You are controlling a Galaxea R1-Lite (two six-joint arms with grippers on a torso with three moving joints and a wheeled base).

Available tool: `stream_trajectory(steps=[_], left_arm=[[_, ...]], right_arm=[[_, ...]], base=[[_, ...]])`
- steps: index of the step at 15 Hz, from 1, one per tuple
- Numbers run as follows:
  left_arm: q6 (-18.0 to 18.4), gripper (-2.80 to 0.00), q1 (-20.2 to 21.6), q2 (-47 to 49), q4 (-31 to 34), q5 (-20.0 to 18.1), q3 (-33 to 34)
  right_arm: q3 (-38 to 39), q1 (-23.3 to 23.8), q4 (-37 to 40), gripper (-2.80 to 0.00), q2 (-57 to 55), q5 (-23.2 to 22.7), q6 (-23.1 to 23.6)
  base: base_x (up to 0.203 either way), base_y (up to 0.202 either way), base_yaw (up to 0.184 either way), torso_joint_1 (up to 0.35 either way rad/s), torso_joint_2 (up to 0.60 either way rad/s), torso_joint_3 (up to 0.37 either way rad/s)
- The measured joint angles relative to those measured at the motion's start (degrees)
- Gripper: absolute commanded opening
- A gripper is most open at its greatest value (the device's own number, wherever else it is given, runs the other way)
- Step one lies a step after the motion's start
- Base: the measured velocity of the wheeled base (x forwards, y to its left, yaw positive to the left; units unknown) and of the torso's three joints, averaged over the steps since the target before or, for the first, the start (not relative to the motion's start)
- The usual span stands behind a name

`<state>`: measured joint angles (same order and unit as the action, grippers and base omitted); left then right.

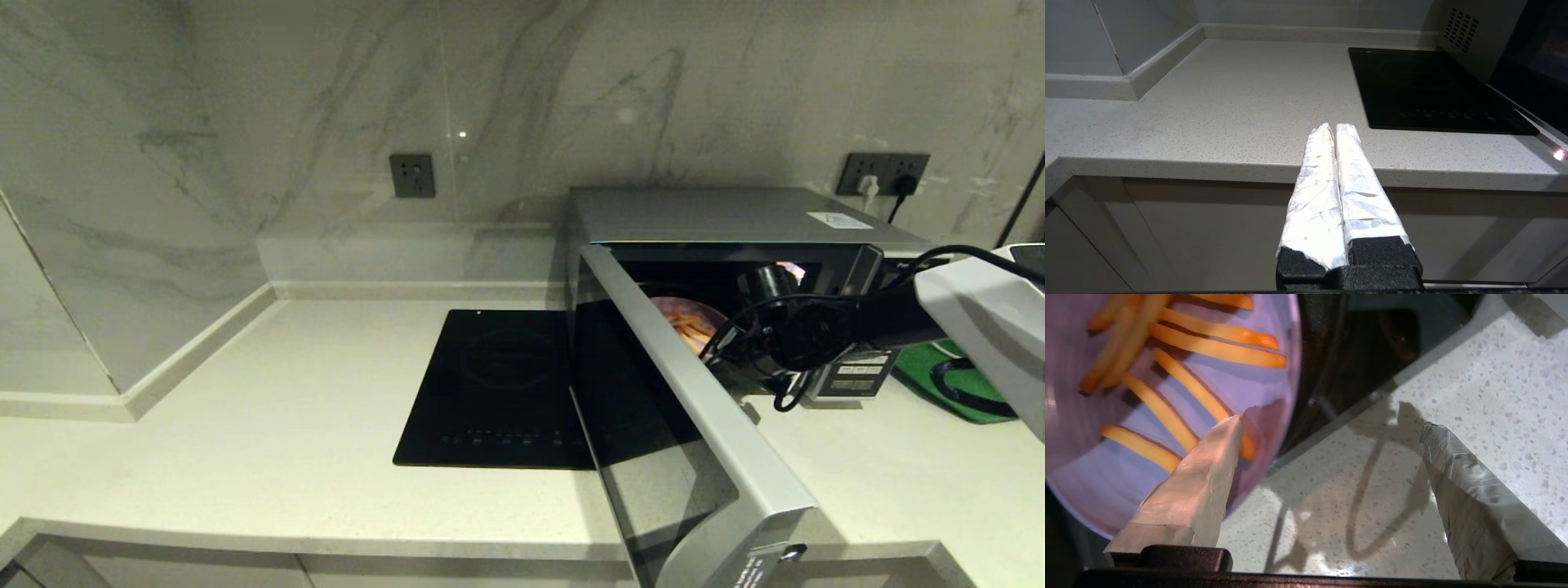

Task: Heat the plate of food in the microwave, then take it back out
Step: Take the plate out of the microwave

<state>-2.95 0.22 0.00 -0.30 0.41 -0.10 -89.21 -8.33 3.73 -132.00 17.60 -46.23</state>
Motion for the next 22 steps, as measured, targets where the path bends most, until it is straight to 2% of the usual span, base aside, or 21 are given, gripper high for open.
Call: stream_trajectory(steps=[2, 5, 11, 16, 22], left_arm=[[0.01, -2.8, -0.01, 0.0, -0.01, 0.0, 0.0], [0.0, -2.8, 0.0, 0.0, -0.02, -0.01, 0.0], [0.0, -2.8, 0.02, 0.0, -0.02, 0.0, 0.0], [-0.02, -2.8, 0.0, 0.0, 0.0, 0.0, 0.0], [0.0, -2.8, 0.0, 0.0, 0.0, 0.0, 0.0]], right_arm=[[-1.38, -0.42, 0.88, 0.0, 0.0, -0.07, 0.0], [-4.89, -0.62, 6.36, 0.0, -0.05, -0.26, -1.08], [-13.89, -0.57, 21.94, 0.0, -0.79, -0.55, -11.24], [-17.31, -0.62, 22.94, 0.0, -2.11, -1.2, -11.46], [-17.18, -0.62, 22.92, 0.0, -3.36, -1.23, -11.52]], base=[[0.0, 0.0, 0.0, 0.0, 0.0, 0.0], [0.0, 0.0, 0.0, 0.0, 0.0, 0.0], [0.0, 0.0, 0.0, 0.0, 0.0, 0.0], [0.0, 0.0, 0.0, 0.0, 0.0, 0.0], [0.0, 0.0, 0.0, 0.0, 0.0, 0.0]])
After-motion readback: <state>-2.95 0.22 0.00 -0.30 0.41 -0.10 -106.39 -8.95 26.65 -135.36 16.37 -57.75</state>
